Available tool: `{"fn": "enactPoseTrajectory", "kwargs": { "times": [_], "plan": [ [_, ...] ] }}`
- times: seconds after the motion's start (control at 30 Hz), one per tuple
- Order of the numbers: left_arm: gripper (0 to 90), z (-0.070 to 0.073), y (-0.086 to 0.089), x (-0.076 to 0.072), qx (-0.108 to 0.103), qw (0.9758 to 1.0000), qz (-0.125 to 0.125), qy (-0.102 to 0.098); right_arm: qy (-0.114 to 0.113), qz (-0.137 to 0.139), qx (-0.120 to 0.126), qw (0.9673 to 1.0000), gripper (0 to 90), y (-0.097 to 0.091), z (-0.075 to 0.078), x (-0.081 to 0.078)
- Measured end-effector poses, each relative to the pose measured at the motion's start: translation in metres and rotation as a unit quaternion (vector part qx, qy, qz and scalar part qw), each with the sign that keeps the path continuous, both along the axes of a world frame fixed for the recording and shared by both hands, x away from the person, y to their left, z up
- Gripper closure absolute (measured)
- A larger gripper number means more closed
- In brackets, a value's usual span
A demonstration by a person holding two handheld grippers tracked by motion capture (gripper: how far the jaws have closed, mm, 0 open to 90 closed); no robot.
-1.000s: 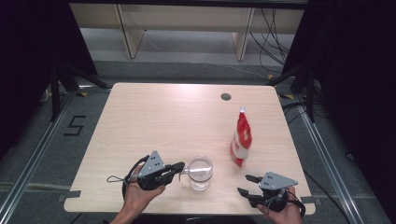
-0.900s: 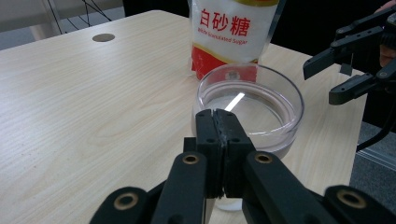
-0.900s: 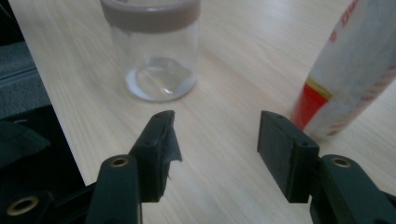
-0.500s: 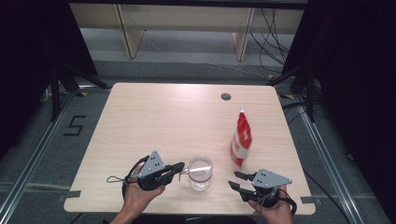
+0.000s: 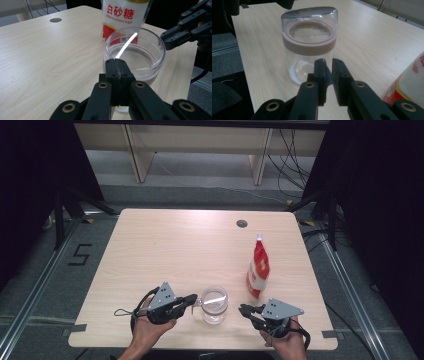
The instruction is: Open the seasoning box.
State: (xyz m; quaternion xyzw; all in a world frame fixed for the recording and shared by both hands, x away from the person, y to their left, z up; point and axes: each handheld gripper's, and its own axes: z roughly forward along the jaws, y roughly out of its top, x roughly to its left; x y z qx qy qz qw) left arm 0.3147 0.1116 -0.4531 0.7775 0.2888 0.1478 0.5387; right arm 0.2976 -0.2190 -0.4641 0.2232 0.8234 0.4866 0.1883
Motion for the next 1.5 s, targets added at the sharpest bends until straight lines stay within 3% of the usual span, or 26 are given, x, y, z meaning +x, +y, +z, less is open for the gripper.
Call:
{"fn": "enactPoseTrajectory", "kwargs": {
  "times": [0.17,0.2,0.27,0.4,0.47,0.5,0.77,0.8,0.83,0.97,1.0,1.1,1.13,1.23,1.27,1.33,1.4,1.5],
  "plan": [
    [89.2,0.000,0.000,0.000,0.001,1.0000,0.000,-0.003,0.000,0.003,0.002,1.0000,84.7,0.006,0.000,0.002],
    [89.2,0.000,0.000,0.000,0.002,1.0000,0.001,-0.003,-0.003,0.017,-0.010,0.9998,85.3,0.009,-0.001,0.004],
    [89.2,0.000,0.000,0.000,0.002,1.0000,0.000,-0.004,0.000,0.021,-0.011,0.9997,85.8,0.013,-0.002,0.004],
    [89.2,-0.001,0.000,0.000,0.001,1.0000,0.000,-0.004,-0.006,0.021,-0.003,0.9998,86.4,0.018,-0.001,0.006],
    [89.3,-0.001,0.000,0.000,0.001,1.0000,0.000,-0.004,0.004,0.021,-0.002,0.9998,86.4,0.019,0.000,0.005],
    [89.3,-0.001,0.000,0.000,0.000,1.0000,0.000,-0.003,-0.007,0.025,-0.001,0.9997,86.4,0.021,0.000,0.007],
    [89.2,-0.001,0.001,0.001,0.001,1.0000,-0.005,-0.006,-0.012,0.036,0.001,0.9993,86.6,0.029,0.004,0.010],
    [89.2,-0.001,0.000,-0.001,-0.006,1.0000,0.004,0.005,-0.013,0.033,0.004,0.9994,86.8,0.030,0.005,0.009],
    [87.8,-0.001,0.000,0.000,-0.006,1.0000,0.003,0.005,-0.003,0.028,0.004,0.9996,86.8,0.031,0.006,0.008],
    [74.1,-0.001,0.003,0.002,-0.008,0.9999,-0.009,-0.004,-0.013,0.036,0.007,0.9993,86.8,0.032,0.006,0.010],
    [69.0,-0.001,0.005,0.000,-0.020,0.9998,-0.004,0.008,-0.010,0.029,0.011,0.9995,86.8,0.032,0.007,0.009],
    [57.6,-0.001,0.008,-0.001,-0.023,0.9996,-0.005,0.012,-0.017,0.034,0.014,0.9992,86.8,0.034,0.008,0.010],
    [54.9,-0.002,0.013,-0.001,-0.003,0.9999,-0.011,0.007,-0.017,0.038,0.012,0.9991,86.8,0.035,0.009,0.010],
    [47.2,-0.004,0.017,-0.002,-0.001,0.9998,-0.012,0.013,-0.018,0.039,0.013,0.9990,86.8,0.038,0.010,0.009],
    [44.1,-0.008,0.020,-0.005,-0.004,0.9996,-0.002,0.029,-0.022,0.034,0.014,0.9991,86.7,0.039,0.011,0.009],
    [39.5,-0.010,0.022,-0.005,-0.001,0.9996,-0.012,0.027,-0.022,0.040,0.010,0.9989,86.7,0.039,0.012,0.009],
    [37.2,-0.014,0.026,-0.009,0.016,0.9995,-0.005,0.028,-0.033,0.045,0.011,0.9984,86.5,0.042,0.013,0.010],
    [32.6,-0.019,0.030,-0.010,0.026,0.9991,-0.010,0.032,-0.027,0.044,0.012,0.9986,85.9,0.044,0.014,0.009]
  ]
}}
